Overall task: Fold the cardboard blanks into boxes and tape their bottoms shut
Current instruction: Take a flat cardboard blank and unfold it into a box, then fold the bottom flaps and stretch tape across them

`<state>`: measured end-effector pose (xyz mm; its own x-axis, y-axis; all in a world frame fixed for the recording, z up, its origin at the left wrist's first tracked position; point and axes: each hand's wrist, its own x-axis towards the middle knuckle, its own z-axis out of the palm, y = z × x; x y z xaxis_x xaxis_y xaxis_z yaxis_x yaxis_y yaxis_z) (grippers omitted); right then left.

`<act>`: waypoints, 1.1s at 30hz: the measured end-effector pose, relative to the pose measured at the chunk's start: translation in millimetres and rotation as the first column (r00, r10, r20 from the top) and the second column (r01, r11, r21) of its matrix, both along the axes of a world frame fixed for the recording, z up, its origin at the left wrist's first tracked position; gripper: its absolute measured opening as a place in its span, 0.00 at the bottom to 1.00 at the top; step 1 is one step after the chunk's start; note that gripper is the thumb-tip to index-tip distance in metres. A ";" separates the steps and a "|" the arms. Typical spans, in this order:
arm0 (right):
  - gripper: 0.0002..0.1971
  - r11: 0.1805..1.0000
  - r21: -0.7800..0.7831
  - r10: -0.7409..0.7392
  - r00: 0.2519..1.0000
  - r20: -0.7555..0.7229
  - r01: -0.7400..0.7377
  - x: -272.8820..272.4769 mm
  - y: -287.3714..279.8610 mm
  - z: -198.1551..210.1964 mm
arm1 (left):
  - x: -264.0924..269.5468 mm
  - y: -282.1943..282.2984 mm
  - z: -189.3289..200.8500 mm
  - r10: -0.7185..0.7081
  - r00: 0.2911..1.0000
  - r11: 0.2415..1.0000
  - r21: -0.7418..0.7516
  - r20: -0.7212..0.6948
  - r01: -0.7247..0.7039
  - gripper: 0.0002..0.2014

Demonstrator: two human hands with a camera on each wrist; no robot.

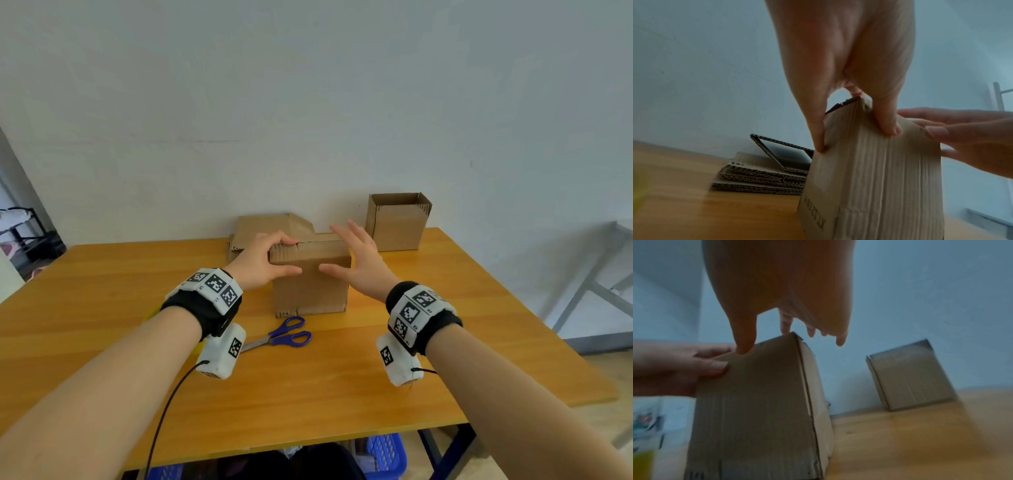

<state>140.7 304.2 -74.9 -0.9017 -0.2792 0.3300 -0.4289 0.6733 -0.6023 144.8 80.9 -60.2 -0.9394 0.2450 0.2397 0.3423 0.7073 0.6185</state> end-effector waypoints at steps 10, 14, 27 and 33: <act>0.29 0.884 0.466 0.144 0.975 -0.172 -0.049 0.0 -32.4 12.6 | -2.6 -0.5 -1.6 -0.034 0.998 0.998 0.043 -0.058 0.037 0.26; 0.27 0.898 0.436 0.146 0.977 -0.157 -0.064 0.6 -31.3 14.4 | 7.4 -15.6 2.1 -0.045 0.989 0.997 0.065 0.140 0.036 0.42; 0.26 0.915 0.402 0.103 0.987 -0.124 -0.045 1.6 -38.3 11.2 | 73.8 -88.5 -15.4 0.259 0.917 0.843 -0.534 0.304 -0.062 0.38; 0.26 0.918 0.395 0.097 0.988 -0.121 -0.041 -0.2 -39.9 9.8 | 78.1 -94.4 -22.2 0.248 0.910 0.787 -0.617 0.331 0.011 0.40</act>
